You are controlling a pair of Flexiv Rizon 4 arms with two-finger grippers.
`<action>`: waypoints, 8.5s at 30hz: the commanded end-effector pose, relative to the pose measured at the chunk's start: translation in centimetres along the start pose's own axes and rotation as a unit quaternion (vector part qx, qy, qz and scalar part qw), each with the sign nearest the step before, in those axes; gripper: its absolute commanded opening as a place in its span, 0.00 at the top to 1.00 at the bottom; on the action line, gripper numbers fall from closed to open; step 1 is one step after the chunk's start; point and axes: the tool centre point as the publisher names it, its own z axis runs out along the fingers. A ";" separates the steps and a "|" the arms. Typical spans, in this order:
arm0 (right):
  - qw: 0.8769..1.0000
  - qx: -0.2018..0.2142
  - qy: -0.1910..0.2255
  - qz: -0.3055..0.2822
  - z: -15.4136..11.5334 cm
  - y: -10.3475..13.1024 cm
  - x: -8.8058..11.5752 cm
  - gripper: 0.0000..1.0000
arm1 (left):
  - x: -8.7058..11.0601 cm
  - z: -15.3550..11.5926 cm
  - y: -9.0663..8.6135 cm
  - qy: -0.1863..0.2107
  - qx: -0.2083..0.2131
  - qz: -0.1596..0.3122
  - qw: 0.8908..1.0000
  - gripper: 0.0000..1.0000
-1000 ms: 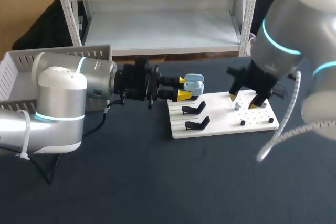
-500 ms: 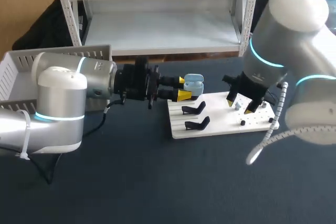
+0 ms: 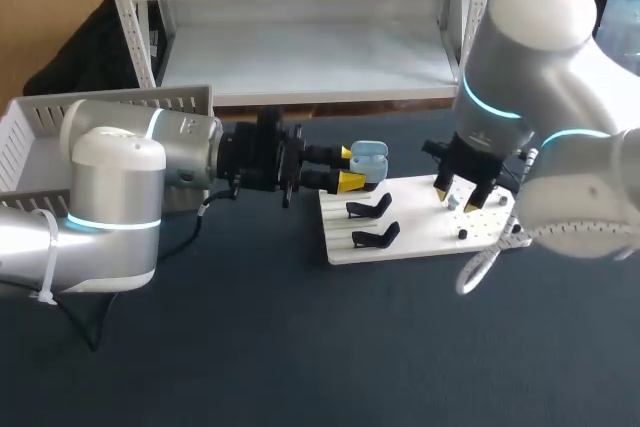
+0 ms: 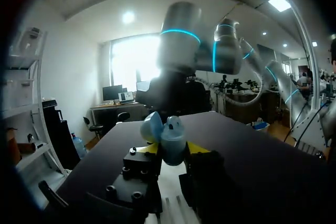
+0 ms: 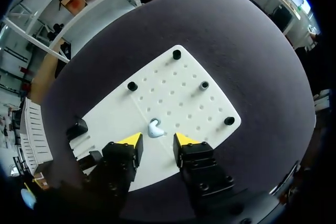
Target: Pick up each earbud case from the left stands, insert the matching earbuds, close the lid, and place the case in the box.
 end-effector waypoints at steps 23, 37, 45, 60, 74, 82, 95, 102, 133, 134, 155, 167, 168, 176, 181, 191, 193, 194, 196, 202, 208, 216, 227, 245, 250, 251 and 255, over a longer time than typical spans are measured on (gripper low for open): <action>1.000 0.014 0.019 -0.006 1.3 0.2 -0.5 0.74 | 0.1 0.0 -0.1 -0.001 -0.002 0.001 1.000 1.00; 1.000 0.019 0.018 -0.014 1.5 0.4 -0.3 1.00 | 0.1 0.0 -0.1 -0.001 -0.002 0.001 1.000 1.00; 1.000 0.021 0.019 -0.011 -0.3 0.1 -0.2 1.00 | 0.1 0.0 -0.1 -0.001 -0.002 0.001 1.000 1.00; 0.999 0.018 0.023 -0.028 -10.5 -0.7 -0.4 1.00 | 0.1 0.0 -0.1 -0.001 -0.002 0.001 1.000 1.00; 0.975 -0.043 0.012 -0.217 -20.0 3.3 4.5 1.00 | 0.1 0.0 -0.1 -0.001 -0.002 0.001 1.000 1.00; 0.973 -0.048 0.011 -0.226 -19.9 3.6 4.9 1.00 | 0.1 0.0 -0.1 -0.001 -0.002 0.001 1.000 1.00; 0.964 -0.063 0.012 -0.258 -20.0 5.8 6.9 1.00 | 0.1 0.0 -0.1 -0.001 -0.002 0.001 1.000 1.00; 0.953 -0.054 0.018 -0.297 -19.0 8.4 8.5 1.00 | 0.1 0.0 -0.1 -0.001 -0.002 0.001 1.000 1.00; 0.954 -0.006 0.055 -0.296 -16.0 11.8 9.5 1.00 | 0.1 0.0 -0.1 -0.001 -0.002 0.001 1.000 1.00; 0.954 -0.005 0.056 -0.295 -16.0 11.8 9.5 1.00 | 0.1 0.0 -0.1 -0.001 -0.002 0.001 1.000 1.00; 0.956 0.006 0.068 -0.286 -14.1 12.9 8.8 1.00 | 0.1 0.0 -0.1 -0.001 -0.002 0.001 1.000 1.00; 0.957 0.010 0.072 -0.282 -13.7 12.5 8.4 1.00 | 0.1 0.0 -0.1 -0.001 -0.002 0.001 1.000 1.00; 0.957 0.010 0.072 -0.282 -13.7 12.5 8.4 1.00 | 0.1 0.0 -0.1 -0.001 -0.002 0.001 1.000 1.00; 0.957 0.009 0.079 -0.278 -12.9 12.5 8.2 1.00 | 0.1 0.0 -0.1 -0.001 -0.002 0.001 1.000 1.00; 0.958 0.007 0.082 -0.276 -12.6 12.6 8.0 1.00 | 0.1 0.0 -0.1 -0.001 -0.002 0.001 1.000 1.00; 0.956 0.008 0.087 -0.281 -12.3 12.8 7.9 0.91 | 0.1 0.0 -0.1 -0.001 -0.002 0.001 1.000 1.00; 0.956 0.007 0.087 -0.281 -12.4 12.7 7.9 0.60 | 0.1 0.0 -0.1 -0.001 -0.002 0.001 1.000 1.00; 0.955 0.005 0.086 -0.282 -12.8 12.6 7.9 0.33 | 0.1 0.0 -0.1 -0.001 -0.002 0.001 1.000 1.00; 0.955 0.000 0.083 -0.283 -13.5 12.5 8.0 0.02 | 0.1 0.0 -0.1 -0.001 -0.002 0.001 1.000 1.00; 0.961 -0.020 0.072 -0.265 -15.8 12.0 6.8 0.00 | 0.1 0.0 -0.1 -0.001 -0.002 0.001 1.000 1.00; 0.978 -0.021 0.070 -0.196 -14.6 12.0 2.7 0.00 | 0.1 0.0 -0.1 -0.001 -0.002 0.001 1.000 1.00; 0.988 -0.004 0.077 -0.130 -11.0 11.5 -1.1 0.00 | 0.1 0.0 -0.1 -0.001 -0.002 0.001 1.000 1.00; 0.985 0.026 0.100 -0.136 -9.7 9.5 0.4 0.00 | 0.1 0.0 -0.1 -0.001 -0.002 0.001 1.000 1.00; 0.976 0.045 0.143 -0.157 -11.1 7.2 3.0 0.00 | 0.1 0.0 -0.1 -0.001 -0.002 0.001 1.000 1.00; 0.977 0.036 0.132 -0.161 -11.7 7.3 3.1 0.00 | 0.1 0.0 -0.1 -0.001 -0.002 0.001 1.000 1.00; 0.978 0.035 0.129 -0.163 -11.9 7.3 3.0 0.00 | 0.1 0.0 -0.1 -0.001 -0.002 0.001 1.000 1.00; 0.980 0.020 0.123 -0.157 -12.9 7.2 2.4 0.00 | 0.1 0.0 -0.1 -0.001 -0.002 0.001 1.000 1.00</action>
